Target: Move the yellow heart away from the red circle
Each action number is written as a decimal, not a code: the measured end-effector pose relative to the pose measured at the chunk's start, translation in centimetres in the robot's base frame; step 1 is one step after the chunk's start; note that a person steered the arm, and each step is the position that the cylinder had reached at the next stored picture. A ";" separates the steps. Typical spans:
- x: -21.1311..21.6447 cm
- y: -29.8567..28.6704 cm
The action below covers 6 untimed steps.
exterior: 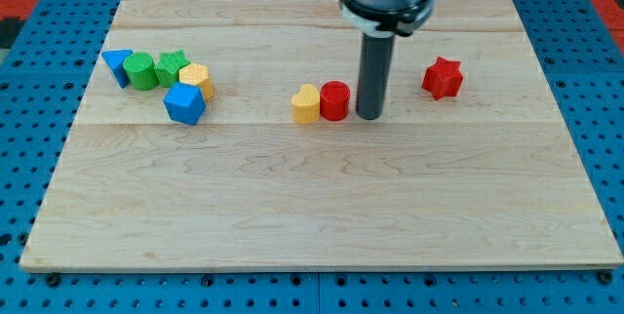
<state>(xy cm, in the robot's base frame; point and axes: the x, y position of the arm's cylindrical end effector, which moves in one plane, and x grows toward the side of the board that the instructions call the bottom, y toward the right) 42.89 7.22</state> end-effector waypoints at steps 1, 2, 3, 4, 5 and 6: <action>0.0 -5.3; 0.0 -8.9; -0.2 -16.1; -0.2 -17.9; -0.4 -9.9; -2.0 -12.4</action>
